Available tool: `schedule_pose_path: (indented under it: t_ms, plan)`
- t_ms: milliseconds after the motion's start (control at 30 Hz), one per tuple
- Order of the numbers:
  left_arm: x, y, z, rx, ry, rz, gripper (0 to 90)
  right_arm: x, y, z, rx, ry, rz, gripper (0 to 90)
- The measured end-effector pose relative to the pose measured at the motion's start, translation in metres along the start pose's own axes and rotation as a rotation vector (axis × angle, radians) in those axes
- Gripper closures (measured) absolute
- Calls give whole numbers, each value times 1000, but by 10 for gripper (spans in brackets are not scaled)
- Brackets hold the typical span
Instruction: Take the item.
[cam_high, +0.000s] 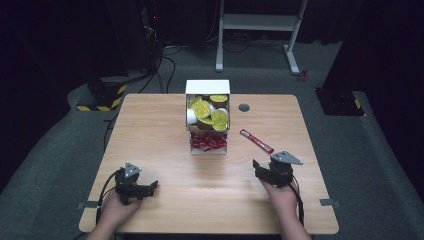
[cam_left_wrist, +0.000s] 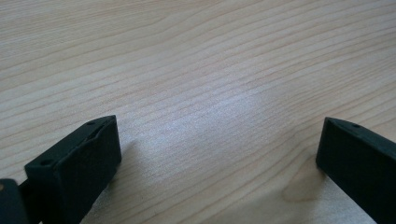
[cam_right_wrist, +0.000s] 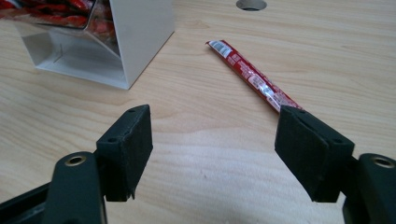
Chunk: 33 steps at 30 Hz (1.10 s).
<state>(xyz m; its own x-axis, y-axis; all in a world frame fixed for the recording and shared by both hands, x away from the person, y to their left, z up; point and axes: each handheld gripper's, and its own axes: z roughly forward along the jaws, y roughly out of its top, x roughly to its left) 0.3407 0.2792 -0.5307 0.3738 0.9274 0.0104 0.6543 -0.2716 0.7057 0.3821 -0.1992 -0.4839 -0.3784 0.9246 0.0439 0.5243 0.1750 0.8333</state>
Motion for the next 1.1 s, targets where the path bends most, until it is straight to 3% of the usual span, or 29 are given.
schedule_pose_path:
  t_ms: [200,233,300,533,700,1100]
  plan:
    - [0,0,0,0,0,0,3,0,-18,-10,0,-32,-15,233]
    - [0,0,0,0,0,0,3,1,-21,-10,19,-46,-9,231]
    - [0,0,0,0,0,0,3,-1,-28,-12,63,-28,-3,236]
    - [0,0,0,0,0,0,3,-8,-47,-16,130,-57,-26,195]
    - [0,0,0,0,0,0,3,-13,-57,-14,191,-73,-9,170]
    - [0,0,1,-4,0,-3,3,-8,-57,-14,193,-92,0,161]
